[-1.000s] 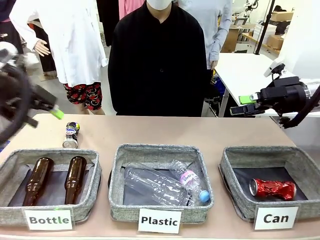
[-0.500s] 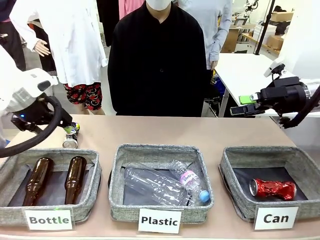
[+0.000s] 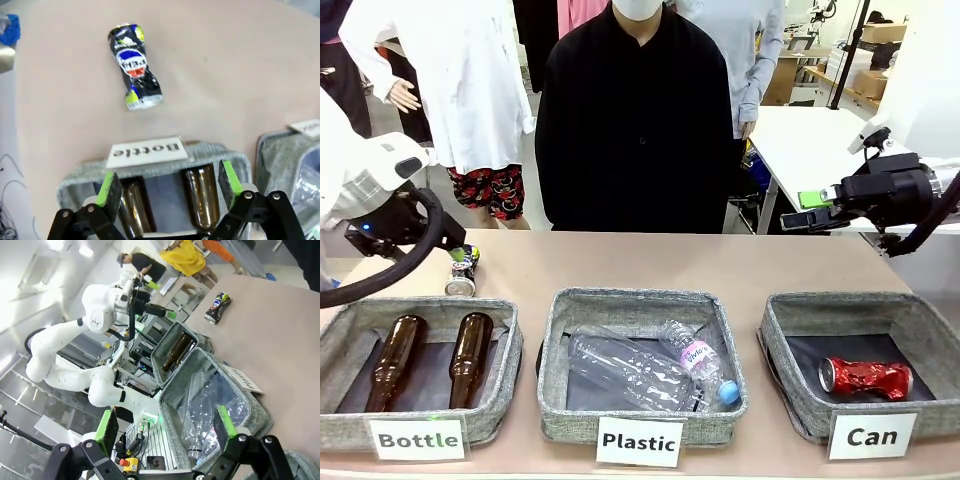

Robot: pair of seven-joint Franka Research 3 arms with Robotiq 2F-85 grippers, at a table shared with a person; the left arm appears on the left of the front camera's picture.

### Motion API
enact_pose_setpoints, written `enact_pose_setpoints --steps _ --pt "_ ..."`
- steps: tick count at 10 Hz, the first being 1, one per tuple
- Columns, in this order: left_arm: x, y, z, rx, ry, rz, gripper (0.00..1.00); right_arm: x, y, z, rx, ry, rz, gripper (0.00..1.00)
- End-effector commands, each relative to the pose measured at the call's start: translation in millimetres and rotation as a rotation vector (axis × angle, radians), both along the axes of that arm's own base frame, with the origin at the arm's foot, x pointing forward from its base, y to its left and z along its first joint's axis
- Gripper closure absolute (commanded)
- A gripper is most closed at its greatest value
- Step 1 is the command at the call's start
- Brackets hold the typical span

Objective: Sort the can waste into the basket.
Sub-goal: Pick up the can waste from the table and place it in the right Fabric basket.

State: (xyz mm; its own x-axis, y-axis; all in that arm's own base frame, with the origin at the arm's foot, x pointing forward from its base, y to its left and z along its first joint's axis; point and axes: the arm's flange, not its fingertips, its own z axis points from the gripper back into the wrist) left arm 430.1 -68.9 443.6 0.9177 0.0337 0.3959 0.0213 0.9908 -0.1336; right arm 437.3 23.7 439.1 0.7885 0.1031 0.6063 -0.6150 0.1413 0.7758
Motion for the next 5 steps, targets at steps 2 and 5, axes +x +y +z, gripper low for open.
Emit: enact_pose_setpoints --steps 2,5 --pt "86.4 -10.0 -4.3 0.075 0.086 0.091 0.0 0.9 -1.0 4.2 -0.001 -0.001 0.007 0.0" --pt "141.4 -11.3 -26.4 0.109 0.21 0.118 0.0 0.9 -1.0 4.2 -0.001 -0.001 0.007 0.0"
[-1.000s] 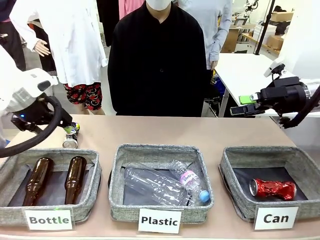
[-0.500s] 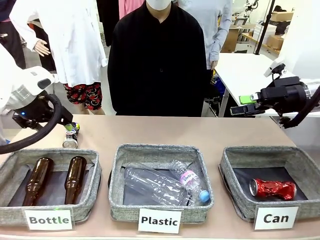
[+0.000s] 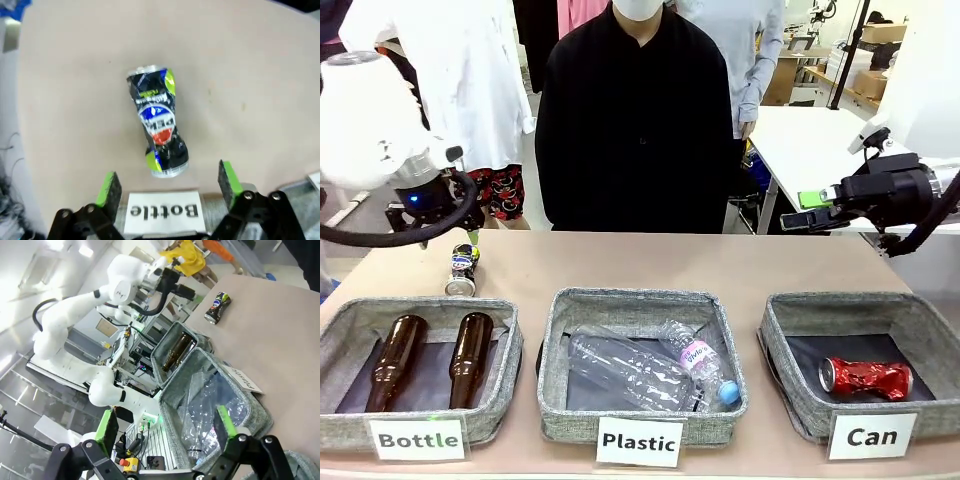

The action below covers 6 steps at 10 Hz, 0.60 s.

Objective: Sort the can waste into the basket.
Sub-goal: Pick up the can waste from the table and place it in the right Fabric basket.

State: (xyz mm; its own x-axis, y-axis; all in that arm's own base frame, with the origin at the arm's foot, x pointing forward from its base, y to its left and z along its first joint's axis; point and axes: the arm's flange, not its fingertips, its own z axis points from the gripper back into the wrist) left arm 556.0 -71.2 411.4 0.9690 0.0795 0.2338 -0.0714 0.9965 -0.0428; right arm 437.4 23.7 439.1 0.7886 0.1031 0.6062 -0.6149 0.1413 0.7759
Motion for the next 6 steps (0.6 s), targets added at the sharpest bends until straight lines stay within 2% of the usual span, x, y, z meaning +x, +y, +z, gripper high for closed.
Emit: enact_pose_setpoints --steps 1,3,6 --pt "28.9 -8.8 -8.4 0.044 0.055 0.058 0.0 0.9 -1.0 4.3 -0.001 -0.001 0.007 0.0" --pt "42.8 -7.6 -33.5 0.061 0.089 0.057 0.0 0.9 -1.0 4.3 -0.001 -0.001 0.007 0.0" --pt "49.0 -5.7 -71.0 0.109 0.141 0.079 0.0 0.9 -1.0 4.3 -0.001 -0.001 0.007 0.0"
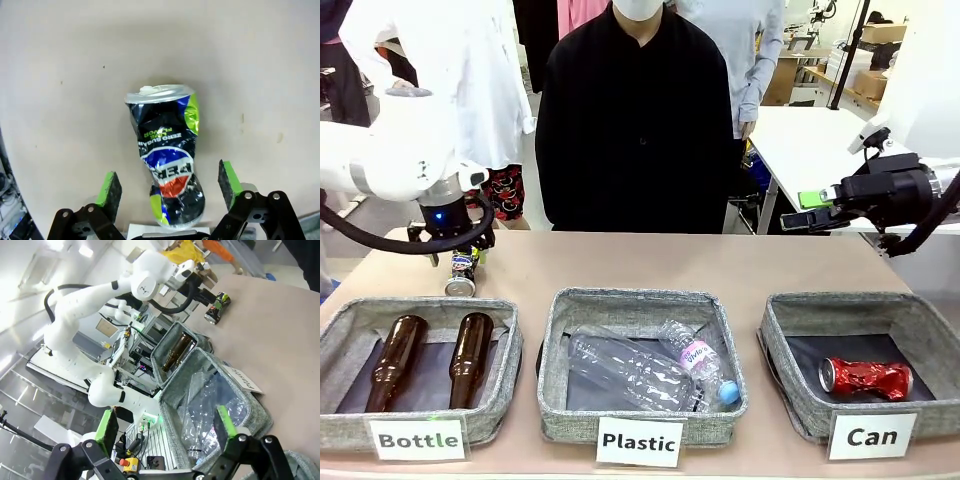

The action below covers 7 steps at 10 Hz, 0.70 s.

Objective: Sort the can waste into the basket.
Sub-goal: Pick up the can waste from the table and place it in the right Fabric basket.

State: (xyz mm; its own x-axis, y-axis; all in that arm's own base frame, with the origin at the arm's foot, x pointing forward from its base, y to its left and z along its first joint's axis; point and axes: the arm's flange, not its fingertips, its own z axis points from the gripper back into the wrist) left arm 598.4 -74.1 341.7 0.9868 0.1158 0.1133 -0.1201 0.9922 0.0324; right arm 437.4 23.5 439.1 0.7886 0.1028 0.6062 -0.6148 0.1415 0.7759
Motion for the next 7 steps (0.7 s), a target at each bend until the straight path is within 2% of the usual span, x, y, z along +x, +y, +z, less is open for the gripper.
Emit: enact_pose_setpoints --steps 1,3,4,5,6,7 --pt "7.7 -1.8 -9.8 0.065 0.026 0.038 0.0 0.9 -0.8 4.2 -0.001 -0.001 0.007 0.0" --pt "8.7 -1.4 -15.5 0.057 0.037 0.023 0.0 0.9 -0.8 4.2 -0.001 -0.001 0.007 0.0" --pt "9.8 -1.8 -16.8 0.05 0.027 0.018 0.15 0.9 -0.8 4.2 -0.001 -0.001 0.007 0.0" --pt "7.2 -1.1 -17.2 0.025 0.026 0.001 0.58 0.9 -0.8 4.2 -0.001 -0.001 0.007 0.0" --pt "6.2 -1.0 -16.4 0.021 0.015 0.002 0.73 0.9 -0.8 4.2 -0.001 -0.001 0.007 0.0" --pt "5.8 -0.9 -15.5 0.018 0.004 -0.006 1.0 0.9 -0.8 4.2 -0.001 -0.001 0.007 0.0"
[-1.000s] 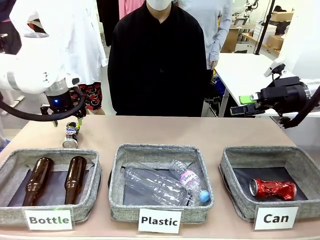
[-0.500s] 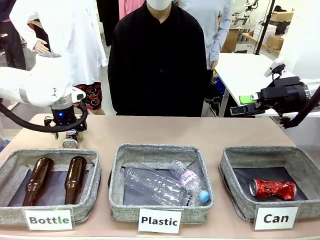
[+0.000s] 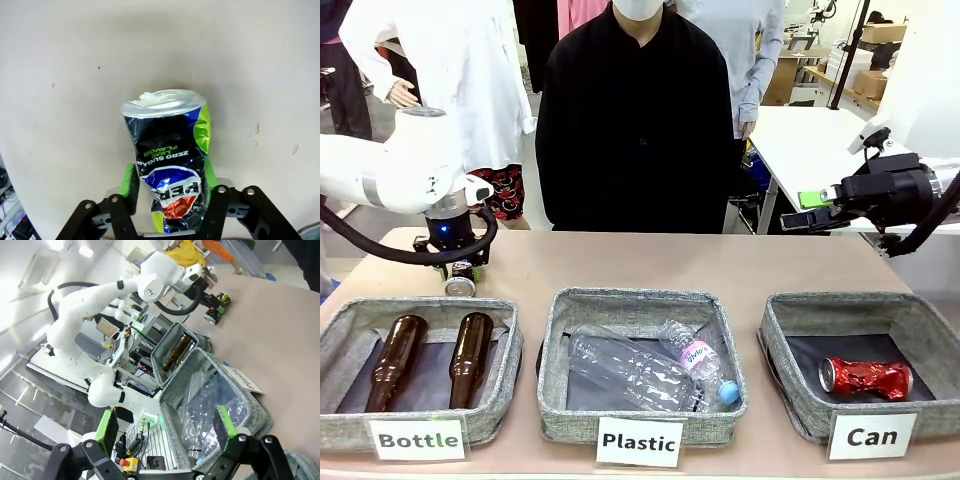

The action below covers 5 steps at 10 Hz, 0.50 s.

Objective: Sort the can waste into the basket.
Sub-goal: Pick up the can waste from the table and place it in the right Fabric basket.

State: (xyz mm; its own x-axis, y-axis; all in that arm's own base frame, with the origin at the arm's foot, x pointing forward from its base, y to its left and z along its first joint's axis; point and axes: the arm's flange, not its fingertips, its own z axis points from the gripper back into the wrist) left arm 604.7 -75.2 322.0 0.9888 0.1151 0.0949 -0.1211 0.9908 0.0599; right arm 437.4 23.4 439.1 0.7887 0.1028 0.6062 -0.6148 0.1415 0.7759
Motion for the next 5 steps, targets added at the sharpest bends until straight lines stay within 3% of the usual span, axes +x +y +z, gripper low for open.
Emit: enact_pose_setpoints --steps 1,3,5 --pt "-1.2 0.3 3.4 0.002 -0.015 -0.017 1.0 0.9 -0.8 4.3 -0.001 -0.001 0.007 0.0" --pt "-8.2 -0.5 4.1 0.011 -0.034 -0.035 0.95 0.9 -0.8 4.3 -0.001 -0.001 0.007 0.0" --pt "-21.8 0.8 16.6 -0.015 -0.06 -0.049 1.0 0.9 -0.8 4.3 -0.001 -0.001 0.007 0.0"
